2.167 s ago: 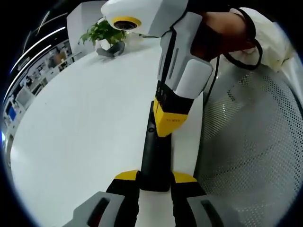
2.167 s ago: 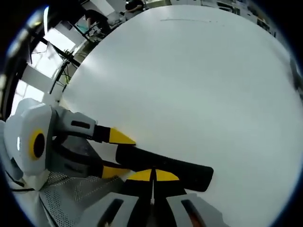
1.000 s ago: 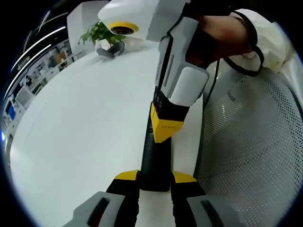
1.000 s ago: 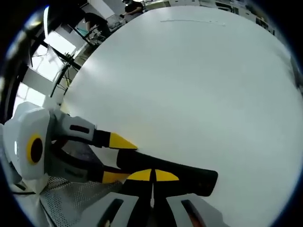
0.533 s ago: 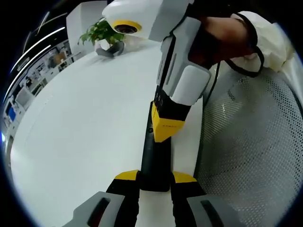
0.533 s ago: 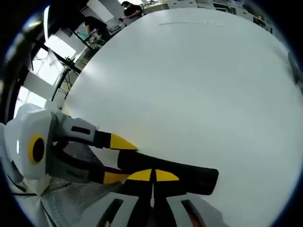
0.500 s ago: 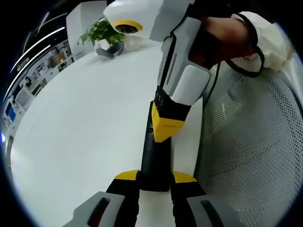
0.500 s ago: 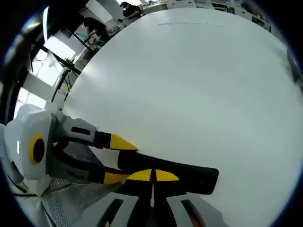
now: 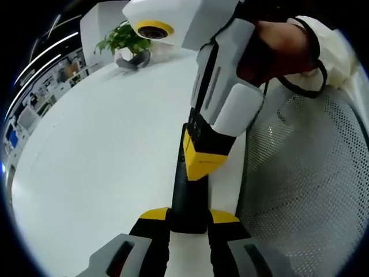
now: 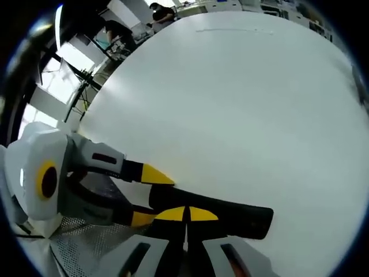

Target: Press the specified remote control buttons in sequence, fully releasing each button before pressing the next.

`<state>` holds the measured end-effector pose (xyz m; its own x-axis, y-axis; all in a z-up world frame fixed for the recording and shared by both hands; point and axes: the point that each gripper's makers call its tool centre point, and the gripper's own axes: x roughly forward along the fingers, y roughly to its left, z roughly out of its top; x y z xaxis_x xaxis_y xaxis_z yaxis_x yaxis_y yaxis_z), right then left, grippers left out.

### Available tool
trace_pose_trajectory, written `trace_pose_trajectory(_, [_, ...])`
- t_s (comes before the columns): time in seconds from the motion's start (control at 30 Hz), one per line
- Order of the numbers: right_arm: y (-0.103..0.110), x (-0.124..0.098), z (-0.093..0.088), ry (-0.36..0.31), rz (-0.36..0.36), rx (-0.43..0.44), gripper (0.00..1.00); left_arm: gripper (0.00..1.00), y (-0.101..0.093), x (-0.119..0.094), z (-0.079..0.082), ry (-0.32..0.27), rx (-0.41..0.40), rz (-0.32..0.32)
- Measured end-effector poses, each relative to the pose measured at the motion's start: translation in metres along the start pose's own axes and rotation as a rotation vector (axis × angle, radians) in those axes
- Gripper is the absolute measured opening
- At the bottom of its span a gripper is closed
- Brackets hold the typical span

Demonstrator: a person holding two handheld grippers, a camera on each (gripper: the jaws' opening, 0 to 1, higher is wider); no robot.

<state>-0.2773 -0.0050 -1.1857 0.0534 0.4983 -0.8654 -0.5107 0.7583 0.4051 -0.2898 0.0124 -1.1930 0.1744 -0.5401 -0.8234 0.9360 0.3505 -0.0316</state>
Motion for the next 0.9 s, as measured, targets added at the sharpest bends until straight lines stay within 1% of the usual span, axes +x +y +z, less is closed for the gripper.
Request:
trace_pose_trajectory(0.13, [-0.0010,-0.0001,0.0000,0.004,-0.005,-0.011,0.00,0.25,-0.0001,0.0000,-0.0003,0.004,0.007,0.000])
trace_pose_trajectory(0.37, [-0.0011,-0.0003,0.0001,-0.001,0.001,0.000,0.00,0.24,0.0000,0.0003,-0.0005,0.018,0.025,-0.004])
trace_pose_trajectory(0.53, [-0.0009,0.0004,0.0007,0.009,-0.011,-0.013,0.00,0.24,-0.0002,0.0003,-0.0004,0.018,0.046,-0.009])
trace_pose_trajectory(0.63, [-0.0013,0.0007,0.0009,0.013,-0.013,-0.017,0.00,0.24,0.0001,-0.0001,-0.0003,0.009,0.039,-0.012])
trace_pose_trajectory(0.77, [-0.0002,0.0004,0.0011,0.027,-0.026,-0.041,0.00,0.24,-0.0002,0.0000,-0.0001,0.012,0.041,-0.012])
trace_pose_trajectory(0.9, [-0.0011,-0.0006,-0.0003,0.029,-0.023,-0.025,0.00,0.24,-0.0002,0.0002,0.0001,0.014,0.035,-0.010])
